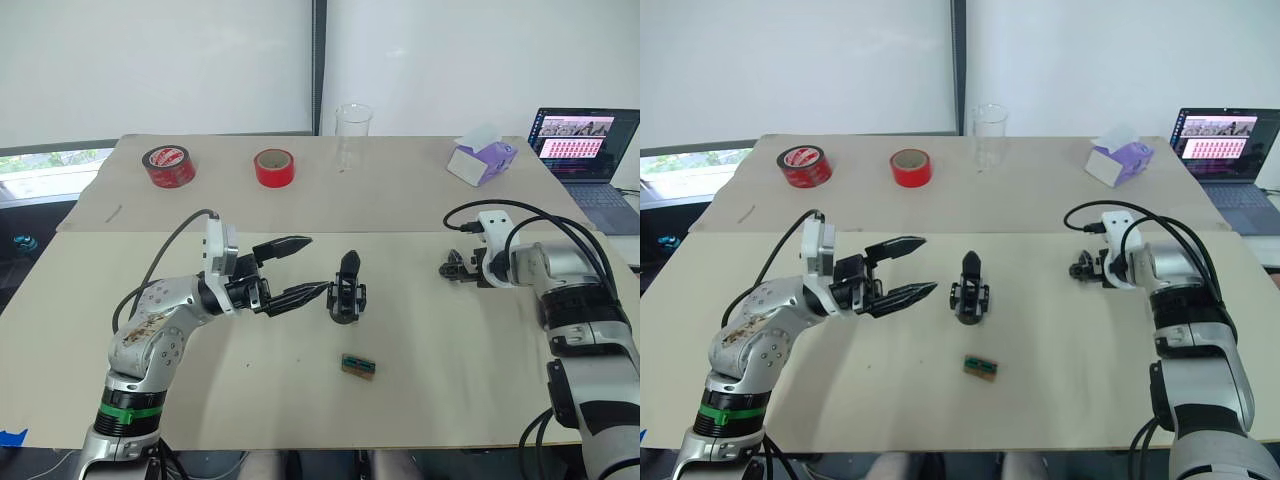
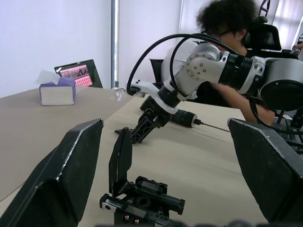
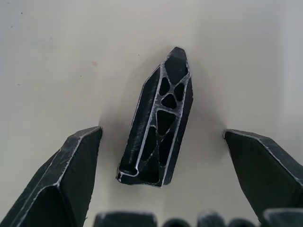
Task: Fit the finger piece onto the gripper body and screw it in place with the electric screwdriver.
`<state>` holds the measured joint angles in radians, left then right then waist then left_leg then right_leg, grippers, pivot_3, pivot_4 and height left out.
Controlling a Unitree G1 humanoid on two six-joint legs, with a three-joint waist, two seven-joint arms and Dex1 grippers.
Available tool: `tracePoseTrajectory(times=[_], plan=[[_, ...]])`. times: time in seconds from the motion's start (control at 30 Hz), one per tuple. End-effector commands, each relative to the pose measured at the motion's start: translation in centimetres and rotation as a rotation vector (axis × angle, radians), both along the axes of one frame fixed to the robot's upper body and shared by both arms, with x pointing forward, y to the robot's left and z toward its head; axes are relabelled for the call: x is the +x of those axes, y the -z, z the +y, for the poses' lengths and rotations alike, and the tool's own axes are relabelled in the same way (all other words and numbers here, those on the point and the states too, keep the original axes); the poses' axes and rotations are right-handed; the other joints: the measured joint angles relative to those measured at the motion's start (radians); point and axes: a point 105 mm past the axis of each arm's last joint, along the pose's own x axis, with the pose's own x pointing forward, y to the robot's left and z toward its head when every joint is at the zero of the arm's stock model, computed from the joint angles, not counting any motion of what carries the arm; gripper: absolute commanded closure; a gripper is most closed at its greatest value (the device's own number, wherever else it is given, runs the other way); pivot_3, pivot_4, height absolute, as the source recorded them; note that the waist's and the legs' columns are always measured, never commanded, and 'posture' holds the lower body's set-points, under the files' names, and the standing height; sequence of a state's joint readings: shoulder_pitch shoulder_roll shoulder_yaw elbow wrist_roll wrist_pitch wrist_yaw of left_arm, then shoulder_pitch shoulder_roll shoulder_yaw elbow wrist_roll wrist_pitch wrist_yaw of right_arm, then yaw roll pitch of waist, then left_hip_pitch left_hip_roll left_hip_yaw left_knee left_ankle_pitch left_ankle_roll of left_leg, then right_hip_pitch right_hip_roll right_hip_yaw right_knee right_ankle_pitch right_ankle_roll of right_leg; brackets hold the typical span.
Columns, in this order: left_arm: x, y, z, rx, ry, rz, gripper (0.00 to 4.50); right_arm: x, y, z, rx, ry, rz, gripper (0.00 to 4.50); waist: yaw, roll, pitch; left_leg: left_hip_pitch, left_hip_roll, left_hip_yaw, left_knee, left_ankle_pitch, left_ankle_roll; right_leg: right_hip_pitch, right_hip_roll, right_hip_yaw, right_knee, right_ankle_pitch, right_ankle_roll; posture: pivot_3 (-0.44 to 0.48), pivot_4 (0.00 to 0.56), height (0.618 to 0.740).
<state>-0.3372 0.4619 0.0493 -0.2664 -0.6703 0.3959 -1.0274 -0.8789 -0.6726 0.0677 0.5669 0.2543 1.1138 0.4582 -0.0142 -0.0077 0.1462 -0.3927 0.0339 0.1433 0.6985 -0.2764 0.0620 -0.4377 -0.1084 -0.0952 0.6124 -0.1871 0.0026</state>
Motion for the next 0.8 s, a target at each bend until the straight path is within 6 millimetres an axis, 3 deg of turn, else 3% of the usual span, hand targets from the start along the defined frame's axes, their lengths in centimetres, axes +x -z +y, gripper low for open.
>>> tracePoseTrajectory(times=[0.03,0.23,0.3,0.37,0.47,0.6,0.7,0.8], plan=[[-0.5,-0.8,0.1,-0.001,0.01,-0.04,0.0,-0.8,1.6,0.0,-0.001,-0.016,0.087,0.85,0.0,0.0,0.0,0.0,0.0,0.0,0.0,0.0,0.0,0.0,0.0,0.0,0.0,0.0,0.0,0.0,0.15,0.74],[-0.5,-0.5,0.4,0.007,-0.002,-0.032,0.0,-1.2,2.1,0.7,-0.01,-0.082,0.098,2.97,0.0,-0.001,-0.001,0.001,0.0,0.0,0.0,0.0,0.0,0.001,0.0,0.0,0.0,0.0,0.0,0.0,0.15,0.74],[-0.7,-0.2,0.5,0.011,0.0,-0.026,0.0,-1.1,1.6,0.9,-0.007,-0.114,0.051,3.41,0.0,-0.001,-0.001,0.002,0.0,0.0,-0.001,0.0,0.0,0.001,0.0,0.0,0.0,-0.001,0.001,0.0,0.15,0.74],[-0.6,-0.1,0.5,0.009,-0.011,-0.021,0.0,-0.8,0.2,1.2,-0.017,-0.162,-0.06,3.41,0.0,-0.001,-0.001,0.002,0.0,0.0,-0.002,0.0,0.0,0.001,0.0,0.0,0.0,-0.001,0.001,0.0,0.15,0.74],[0.1,-0.7,1.0,-0.066,-0.063,0.072,0.0,-0.5,-5.2,3.0,-0.072,-0.32,-0.428,3.41,0.001,-0.001,0.0,0.001,0.0,0.0,-0.002,0.0,-0.001,0.001,0.0,0.0,-0.001,-0.001,0.002,0.0,0.15,0.74],[1.5,-1.7,1.7,-0.201,-0.171,0.274,0.0,-3.2,-12.1,6.9,-0.18,-0.506,-0.848,3.41,-0.001,0.003,0.004,0.0,0.0,0.0,-0.002,0.001,-0.002,-0.002,-0.001,0.003,0.001,-0.003,0.006,0.0,0.15,0.74],[2.3,-3.6,1.4,-0.33,-0.191,0.297,0.0,-5.7,-14.8,9.9,-0.243,-0.575,-1.062,3.41,0.003,0.002,0.005,0.001,0.0,-0.001,-0.003,0.002,-0.003,-0.001,0.0,0.002,0.001,-0.003,0.007,0.0,0.15,0.74],[3.1,-4.7,0.3,-0.445,-0.176,0.381,0.0,-8.4,-15.5,13.9,-0.258,-0.657,-1.21,3.41,0.009,-0.003,0.005,0.001,0.0,-0.002,-0.003,0.002,-0.004,0.0,0.0,0.001,0.001,-0.003,0.007,0.0,0.15,0.74]])
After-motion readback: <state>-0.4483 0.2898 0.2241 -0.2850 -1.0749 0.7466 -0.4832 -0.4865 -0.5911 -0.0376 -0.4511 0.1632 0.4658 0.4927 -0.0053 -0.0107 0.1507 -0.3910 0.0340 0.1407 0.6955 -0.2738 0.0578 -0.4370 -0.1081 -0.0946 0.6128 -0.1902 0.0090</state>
